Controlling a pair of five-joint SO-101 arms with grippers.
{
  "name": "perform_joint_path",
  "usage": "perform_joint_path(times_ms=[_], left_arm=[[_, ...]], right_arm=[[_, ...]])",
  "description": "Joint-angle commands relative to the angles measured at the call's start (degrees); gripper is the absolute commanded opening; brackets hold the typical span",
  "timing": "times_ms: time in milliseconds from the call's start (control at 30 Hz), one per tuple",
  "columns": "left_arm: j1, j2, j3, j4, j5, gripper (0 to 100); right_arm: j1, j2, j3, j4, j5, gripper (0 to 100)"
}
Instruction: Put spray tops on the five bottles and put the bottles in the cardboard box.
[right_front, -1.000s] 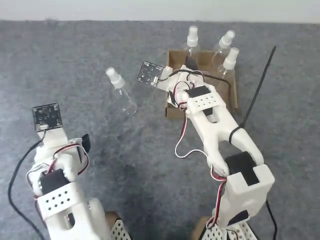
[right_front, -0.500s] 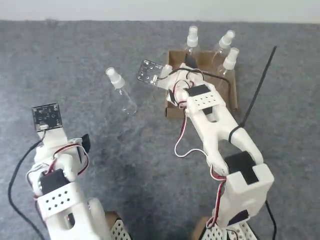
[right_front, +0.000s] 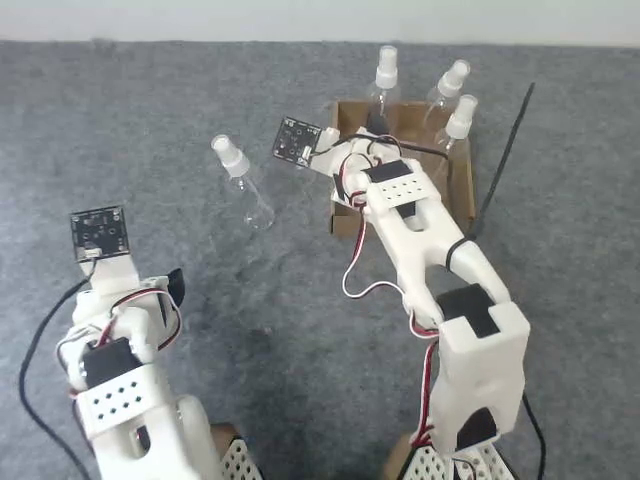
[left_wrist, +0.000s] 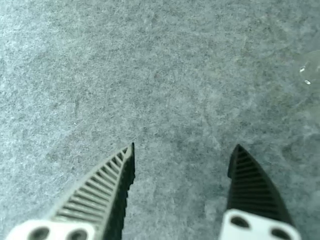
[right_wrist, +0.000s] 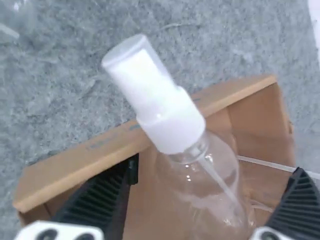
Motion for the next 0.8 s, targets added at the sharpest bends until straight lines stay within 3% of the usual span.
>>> perform_joint_path(times_ms=[0, 200, 400, 767], left_arm=[[0.26, -1.23, -0.31, -0.97, -0.44, 28], [0.26, -1.23, -0.31, -0.97, -0.44, 28], [0.26, -1.23, -0.31, -0.97, -0.44, 28], [0.26, -1.23, -0.31, -0.97, -0.44, 28]], right_arm=[[0.92, -0.13, -4.48, 0.13, -0.44, 38.3], [0.92, 0.13, -4.48, 0.57, -0.53, 37.0], [0.92, 0.48, -4.48, 0.66, -0.53, 25.0], [0.84, 0.31, -4.22, 0.75, -1.05, 24.5]])
